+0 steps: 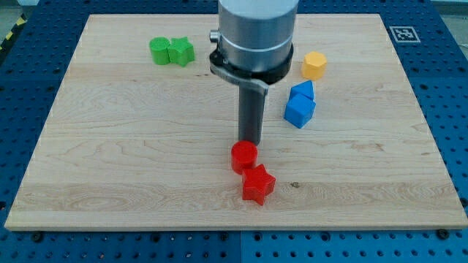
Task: Push yellow heart towards yellow hexagon
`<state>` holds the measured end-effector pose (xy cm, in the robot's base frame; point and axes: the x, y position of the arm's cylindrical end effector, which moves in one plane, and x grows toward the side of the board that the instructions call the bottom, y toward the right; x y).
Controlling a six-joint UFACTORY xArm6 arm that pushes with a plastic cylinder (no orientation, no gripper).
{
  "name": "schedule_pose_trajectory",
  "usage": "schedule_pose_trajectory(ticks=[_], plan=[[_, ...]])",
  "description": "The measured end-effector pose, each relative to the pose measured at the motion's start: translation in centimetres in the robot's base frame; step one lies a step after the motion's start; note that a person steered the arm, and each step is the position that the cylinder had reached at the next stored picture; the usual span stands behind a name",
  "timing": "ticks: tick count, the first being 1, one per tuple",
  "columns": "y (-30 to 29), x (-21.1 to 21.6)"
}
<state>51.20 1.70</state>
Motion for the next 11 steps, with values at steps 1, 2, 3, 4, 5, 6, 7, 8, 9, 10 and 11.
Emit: schedule_pose_trajectory(ticks=[1, 2, 3, 4, 5, 6, 7, 8, 9, 10, 11], plan=[[0.0, 1.9], [-0.1, -0.1], [-0.3, -7.0], [-0.3, -14.4], [-0.3, -20.8], [-0.3, -23.3], [-0.4, -24.2], [-0.3, -25.8], [-0.3, -25.9], [1.3, -25.9], [3.1, -25.3]])
